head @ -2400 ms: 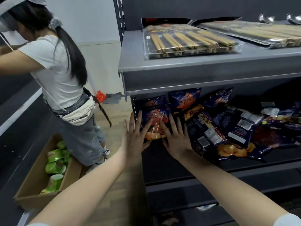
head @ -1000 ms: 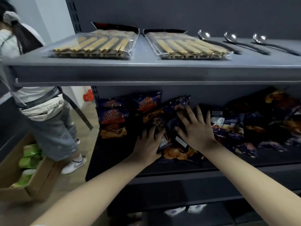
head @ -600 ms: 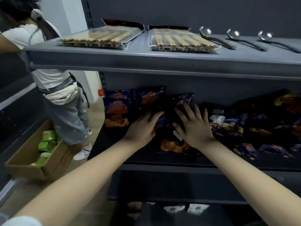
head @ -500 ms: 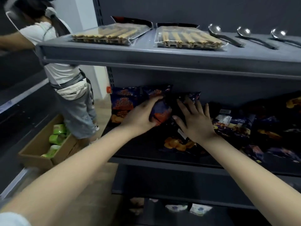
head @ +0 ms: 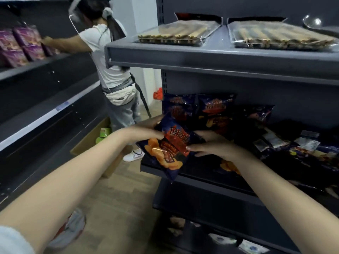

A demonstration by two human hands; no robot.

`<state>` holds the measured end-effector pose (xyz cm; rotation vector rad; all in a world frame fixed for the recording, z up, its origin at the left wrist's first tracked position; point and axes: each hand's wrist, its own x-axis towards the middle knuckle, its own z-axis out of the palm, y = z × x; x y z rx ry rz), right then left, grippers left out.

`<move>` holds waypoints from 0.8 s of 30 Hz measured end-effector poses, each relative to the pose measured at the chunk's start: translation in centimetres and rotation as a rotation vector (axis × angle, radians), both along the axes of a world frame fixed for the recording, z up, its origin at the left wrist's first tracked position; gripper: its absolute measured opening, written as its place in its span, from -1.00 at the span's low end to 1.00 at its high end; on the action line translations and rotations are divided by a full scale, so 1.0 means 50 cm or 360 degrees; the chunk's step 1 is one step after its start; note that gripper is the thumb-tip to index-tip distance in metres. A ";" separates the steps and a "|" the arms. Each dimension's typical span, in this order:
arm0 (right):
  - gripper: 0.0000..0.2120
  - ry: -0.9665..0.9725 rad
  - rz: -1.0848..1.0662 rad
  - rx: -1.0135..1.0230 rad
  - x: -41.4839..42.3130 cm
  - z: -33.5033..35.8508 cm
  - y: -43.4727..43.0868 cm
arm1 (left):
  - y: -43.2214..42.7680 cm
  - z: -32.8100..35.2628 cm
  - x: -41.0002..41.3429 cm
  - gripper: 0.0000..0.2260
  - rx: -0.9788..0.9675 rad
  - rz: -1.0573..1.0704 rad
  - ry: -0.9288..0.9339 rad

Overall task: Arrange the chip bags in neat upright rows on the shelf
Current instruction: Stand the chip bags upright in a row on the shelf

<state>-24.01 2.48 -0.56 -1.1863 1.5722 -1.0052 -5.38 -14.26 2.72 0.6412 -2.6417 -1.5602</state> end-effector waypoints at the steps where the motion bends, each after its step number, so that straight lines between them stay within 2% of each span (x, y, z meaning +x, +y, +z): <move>1: -0.65 -0.0069 -0.0021 0.0000 0.002 -0.007 -0.013 | -0.010 -0.007 0.002 -0.42 0.0040 -0.0005 0.0021; 4: -0.69 -0.0186 -0.0123 -0.0021 0.009 -0.013 -0.046 | -0.039 -0.020 -0.001 -0.43 0.0228 0.0082 0.0110; 7: -0.67 -0.0105 -0.0203 0.0020 -0.003 -0.010 -0.070 | -0.067 -0.040 -0.011 -0.33 0.0370 0.0111 0.0156; 10: -0.59 0.0065 -0.0219 0.0083 -0.021 0.005 -0.090 | -0.083 -0.067 -0.017 -0.32 0.0333 0.0071 0.0244; 13: -0.50 0.0160 -0.0284 0.0070 -0.036 0.032 -0.122 | -0.084 -0.100 -0.021 -0.21 0.0219 0.0225 0.0507; 15: -0.44 0.0240 -0.0329 0.0093 -0.046 0.051 -0.148 | -0.082 -0.120 -0.022 -0.08 -0.0135 0.0364 0.0648; 16: -0.43 0.0312 -0.0329 0.0116 -0.050 0.058 -0.159 | -0.084 -0.132 -0.019 -0.08 -0.0451 0.0387 0.0687; 18: -0.44 0.0463 -0.0301 0.0159 -0.055 0.066 -0.178 | -0.085 -0.149 -0.007 -0.19 -0.1214 0.0252 0.0755; 20: -0.46 0.0585 -0.0286 0.0178 -0.057 0.067 -0.192 | -0.078 -0.163 0.004 -0.34 -0.1734 -0.0033 0.0812; 22: -0.47 0.0699 -0.0318 0.0179 -0.058 0.063 -0.205 | -0.067 -0.182 0.011 -0.41 -0.1926 -0.0246 0.0735; 24: -0.48 0.0827 -0.0370 0.0161 -0.057 0.055 -0.215 | -0.058 -0.204 0.017 -0.43 -0.2040 -0.0318 0.0534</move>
